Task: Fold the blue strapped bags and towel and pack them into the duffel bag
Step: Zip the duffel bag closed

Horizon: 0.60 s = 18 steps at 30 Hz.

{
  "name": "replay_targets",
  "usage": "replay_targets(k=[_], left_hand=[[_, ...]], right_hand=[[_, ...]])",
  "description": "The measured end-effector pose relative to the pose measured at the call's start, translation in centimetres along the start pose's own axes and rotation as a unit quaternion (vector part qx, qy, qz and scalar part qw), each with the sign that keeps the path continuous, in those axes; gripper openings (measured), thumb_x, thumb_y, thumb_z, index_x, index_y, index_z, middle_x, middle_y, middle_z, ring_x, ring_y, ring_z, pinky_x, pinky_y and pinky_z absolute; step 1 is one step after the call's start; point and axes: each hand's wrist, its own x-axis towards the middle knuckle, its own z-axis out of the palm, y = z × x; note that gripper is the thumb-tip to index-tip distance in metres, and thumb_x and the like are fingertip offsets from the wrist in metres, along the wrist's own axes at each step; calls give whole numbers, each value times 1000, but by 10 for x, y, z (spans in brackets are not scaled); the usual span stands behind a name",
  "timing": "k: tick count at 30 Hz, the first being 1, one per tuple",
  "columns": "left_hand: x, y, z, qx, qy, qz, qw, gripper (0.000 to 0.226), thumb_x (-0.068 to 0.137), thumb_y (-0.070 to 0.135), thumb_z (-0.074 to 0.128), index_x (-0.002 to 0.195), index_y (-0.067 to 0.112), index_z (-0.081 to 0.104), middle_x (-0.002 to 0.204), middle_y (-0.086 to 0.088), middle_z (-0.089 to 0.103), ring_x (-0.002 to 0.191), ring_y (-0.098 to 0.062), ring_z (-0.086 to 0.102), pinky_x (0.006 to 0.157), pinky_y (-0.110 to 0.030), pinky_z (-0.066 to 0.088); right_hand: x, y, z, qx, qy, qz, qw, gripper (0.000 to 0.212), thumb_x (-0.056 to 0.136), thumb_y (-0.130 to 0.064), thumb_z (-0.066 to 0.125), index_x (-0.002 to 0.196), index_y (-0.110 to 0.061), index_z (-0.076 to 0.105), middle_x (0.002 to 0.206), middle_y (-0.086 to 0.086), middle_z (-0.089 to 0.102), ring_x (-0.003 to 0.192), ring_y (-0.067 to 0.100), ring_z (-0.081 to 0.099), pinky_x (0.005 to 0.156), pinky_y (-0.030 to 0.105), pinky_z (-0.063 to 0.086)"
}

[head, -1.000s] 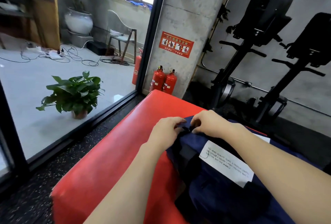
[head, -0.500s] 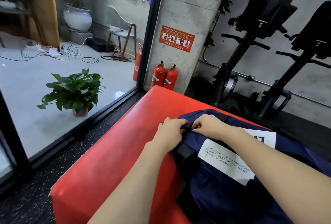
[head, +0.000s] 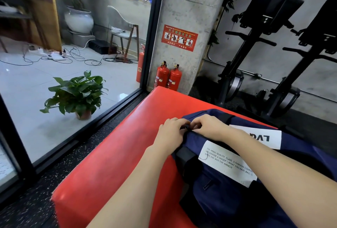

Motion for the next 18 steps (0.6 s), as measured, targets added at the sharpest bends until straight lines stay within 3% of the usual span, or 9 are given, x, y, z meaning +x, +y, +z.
replay_targets(k=[4,7,12,14,16,18], left_hand=[[0,-1,0,-14,-7,-14,1000,27,99,23,52,113,39,68,102,3,52,103,-23,54,97,-46,43],[1,-1,0,1,-19,-14,1000,28,98,22,51,112,39,68,98,4,53,100,-23,55,95,-47,44],[0,1,0,4,-5,-20,1000,22,97,25,54,111,35,68,97,7,57,100,-22,56,94,-47,45],[-1,0,0,-13,7,-21,1000,23,95,25,59,113,35,68,102,7,62,100,-22,58,94,-47,46],[-2,0,-1,-37,15,-23,999,25,92,22,62,112,35,68,102,8,66,97,-21,61,92,-46,48],[-3,-1,-2,-70,22,-34,997,28,90,16,62,111,33,70,102,8,69,95,-20,62,92,-43,50]], right_hand=[[-2,4,0,8,-14,11,1000,19,96,-17,59,110,-22,73,100,-1,74,95,14,67,87,27,49],[-1,8,0,33,-21,12,999,21,96,-18,59,110,-27,72,100,-2,75,96,14,68,90,30,51],[4,5,0,-17,-52,1,999,32,99,-10,47,118,-24,68,110,-5,70,101,16,64,94,32,49],[6,3,-1,-13,-61,12,998,23,104,-24,47,105,-20,69,99,-4,67,94,15,60,92,33,46],[5,1,-5,21,-69,36,997,35,104,-41,46,84,-18,63,81,-5,59,78,12,52,78,31,41],[5,2,-6,64,-77,45,994,35,98,-51,55,88,-20,68,84,-10,63,79,7,55,74,25,41]])
